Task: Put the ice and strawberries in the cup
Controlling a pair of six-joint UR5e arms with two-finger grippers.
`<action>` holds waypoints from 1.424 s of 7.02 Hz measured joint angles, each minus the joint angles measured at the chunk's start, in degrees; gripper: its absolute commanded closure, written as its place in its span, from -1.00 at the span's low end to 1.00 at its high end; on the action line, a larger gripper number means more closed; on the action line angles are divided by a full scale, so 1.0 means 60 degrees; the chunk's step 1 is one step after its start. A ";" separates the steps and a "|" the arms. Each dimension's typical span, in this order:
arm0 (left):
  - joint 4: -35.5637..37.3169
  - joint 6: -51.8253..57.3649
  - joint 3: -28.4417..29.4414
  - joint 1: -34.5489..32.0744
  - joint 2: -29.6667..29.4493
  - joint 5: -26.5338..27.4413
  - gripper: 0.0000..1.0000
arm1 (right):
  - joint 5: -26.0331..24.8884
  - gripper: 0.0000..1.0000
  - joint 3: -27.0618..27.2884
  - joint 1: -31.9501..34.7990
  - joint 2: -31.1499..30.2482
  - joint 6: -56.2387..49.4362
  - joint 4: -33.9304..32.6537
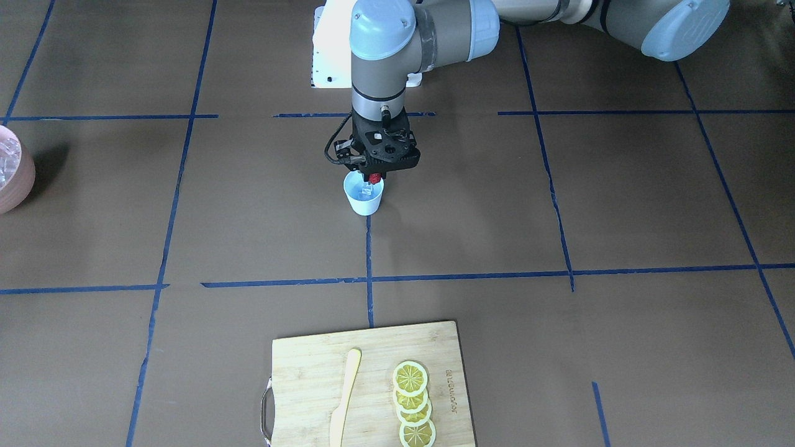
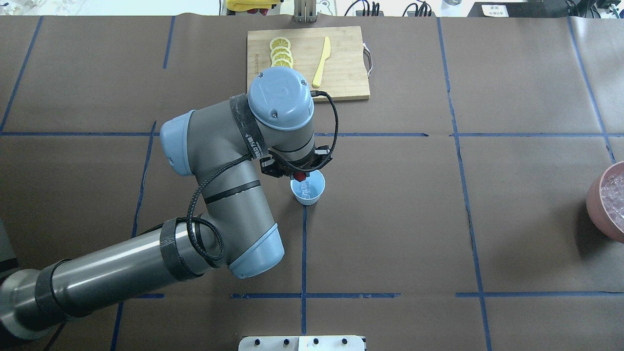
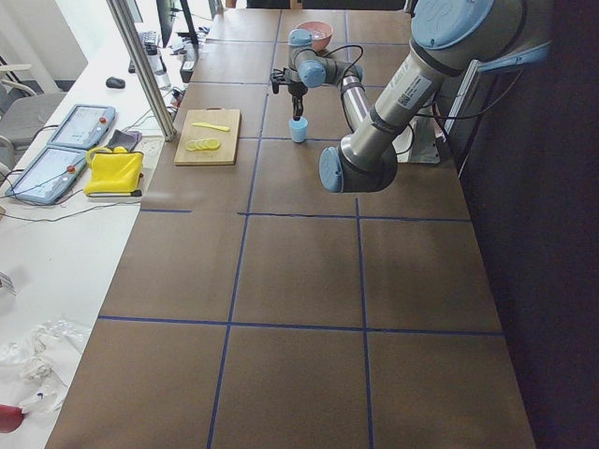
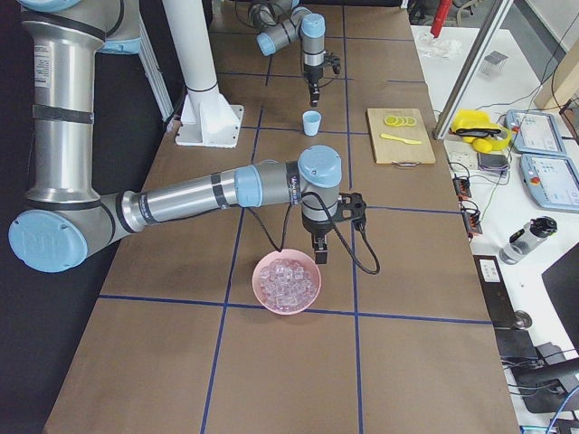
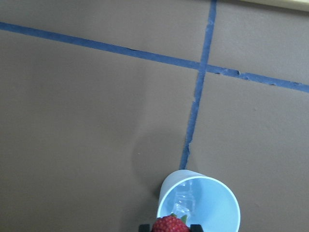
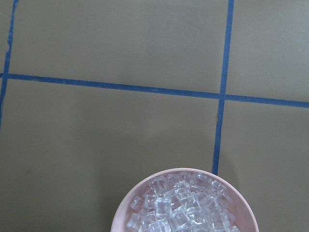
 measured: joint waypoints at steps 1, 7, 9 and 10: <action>-0.0128 -0.0019 0.0180 0.0043 -0.0095 0.0025 0.73 | 0.0003 -0.99 0.0000 0.0006 -0.0004 0.0000 0.0000; 0.0047 0.0065 -0.0035 0.0099 -0.0047 0.0029 -1.00 | -0.0005 -0.99 -0.0005 0.0069 0.0066 0.0037 0.0000; 0.1316 0.1210 -0.0911 -0.0317 0.0341 0.0001 -1.00 | -0.0084 -0.99 -0.0107 0.0076 0.0277 0.0006 0.0006; 0.1814 0.2078 -0.1590 -0.0676 0.0926 -0.0054 -1.00 | -0.0111 -0.99 -0.0317 0.0075 0.0312 -0.0006 0.0006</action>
